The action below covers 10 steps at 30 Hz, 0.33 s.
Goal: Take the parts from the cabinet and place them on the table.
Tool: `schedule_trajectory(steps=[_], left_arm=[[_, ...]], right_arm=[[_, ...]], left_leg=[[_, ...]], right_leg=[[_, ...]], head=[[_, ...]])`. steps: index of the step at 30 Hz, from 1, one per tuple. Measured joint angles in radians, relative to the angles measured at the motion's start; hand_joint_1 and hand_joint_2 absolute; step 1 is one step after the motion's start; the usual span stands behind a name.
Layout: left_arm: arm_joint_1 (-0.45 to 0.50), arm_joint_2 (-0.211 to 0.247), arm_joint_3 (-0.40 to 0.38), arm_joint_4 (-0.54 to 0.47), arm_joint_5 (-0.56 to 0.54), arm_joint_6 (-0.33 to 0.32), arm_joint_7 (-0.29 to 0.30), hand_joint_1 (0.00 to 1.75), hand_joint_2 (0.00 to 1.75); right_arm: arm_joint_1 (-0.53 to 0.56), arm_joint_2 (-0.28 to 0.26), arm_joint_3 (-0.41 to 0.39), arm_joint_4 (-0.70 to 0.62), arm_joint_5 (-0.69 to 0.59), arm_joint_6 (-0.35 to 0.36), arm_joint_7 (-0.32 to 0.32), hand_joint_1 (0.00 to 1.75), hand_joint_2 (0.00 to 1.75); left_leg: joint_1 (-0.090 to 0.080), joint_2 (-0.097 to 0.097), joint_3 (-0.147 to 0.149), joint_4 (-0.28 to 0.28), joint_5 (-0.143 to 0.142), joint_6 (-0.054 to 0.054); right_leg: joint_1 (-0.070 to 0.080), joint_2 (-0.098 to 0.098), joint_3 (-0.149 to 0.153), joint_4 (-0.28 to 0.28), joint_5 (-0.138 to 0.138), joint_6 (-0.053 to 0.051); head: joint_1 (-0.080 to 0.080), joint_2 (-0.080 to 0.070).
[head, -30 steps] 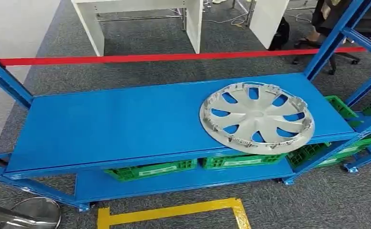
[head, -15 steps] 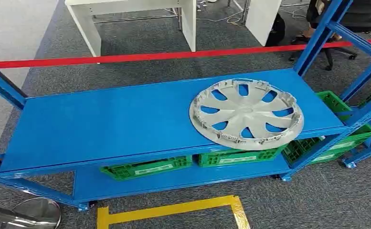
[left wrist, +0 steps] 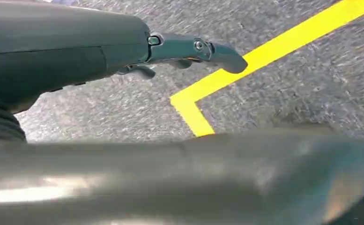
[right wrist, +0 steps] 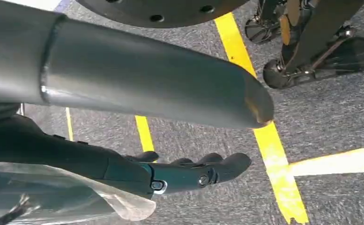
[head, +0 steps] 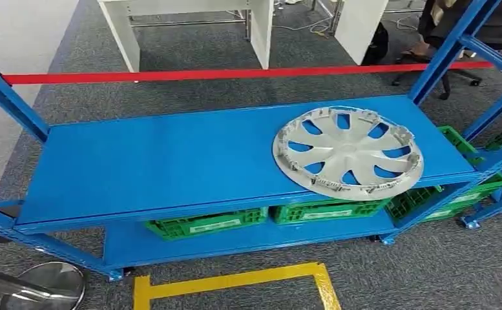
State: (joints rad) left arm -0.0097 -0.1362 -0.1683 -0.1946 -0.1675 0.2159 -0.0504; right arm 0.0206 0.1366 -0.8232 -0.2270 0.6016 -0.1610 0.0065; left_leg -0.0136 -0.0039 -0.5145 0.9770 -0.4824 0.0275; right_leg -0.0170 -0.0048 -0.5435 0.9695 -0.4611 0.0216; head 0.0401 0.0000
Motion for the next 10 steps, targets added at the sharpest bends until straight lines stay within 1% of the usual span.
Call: schedule_trajectory(steps=[4,6,9,10], left_arm=[[-0.002,0.000,0.004,0.000,0.007,0.003,0.001,0.00,1.75],[-0.005,0.000,0.004,0.000,0.006,0.010,0.015,0.00,1.75],[-0.005,0.000,0.004,0.000,-0.011,0.024,0.000,0.00,1.75],[-0.005,0.000,0.004,0.000,-0.012,0.027,-0.004,0.00,0.00]], right_arm=[[-0.002,0.000,-0.003,0.000,0.001,-0.004,0.003,0.00,1.75],[-0.003,0.000,-0.003,0.000,0.018,-0.011,0.011,0.00,1.75],[-0.003,0.000,-0.004,0.000,0.017,-0.040,-0.002,0.00,1.75],[-0.002,0.000,-0.005,0.000,0.016,-0.045,-0.005,0.00,0.00]], left_leg=[[0.000,0.000,-0.002,0.001,0.000,0.000],[0.000,0.000,-0.002,0.001,0.000,0.001],[0.001,0.000,-0.002,0.001,0.000,0.001],[0.001,0.000,-0.002,0.001,0.000,0.001]], right_leg=[[0.000,0.000,-0.001,0.000,0.000,0.000],[0.000,0.000,-0.001,0.000,0.000,0.001],[0.001,0.000,-0.002,0.000,-0.001,0.002],[0.001,0.000,-0.002,0.000,-0.001,0.002]], head=[[0.000,0.000],[0.000,0.000],[0.000,0.000],[0.000,0.000]])
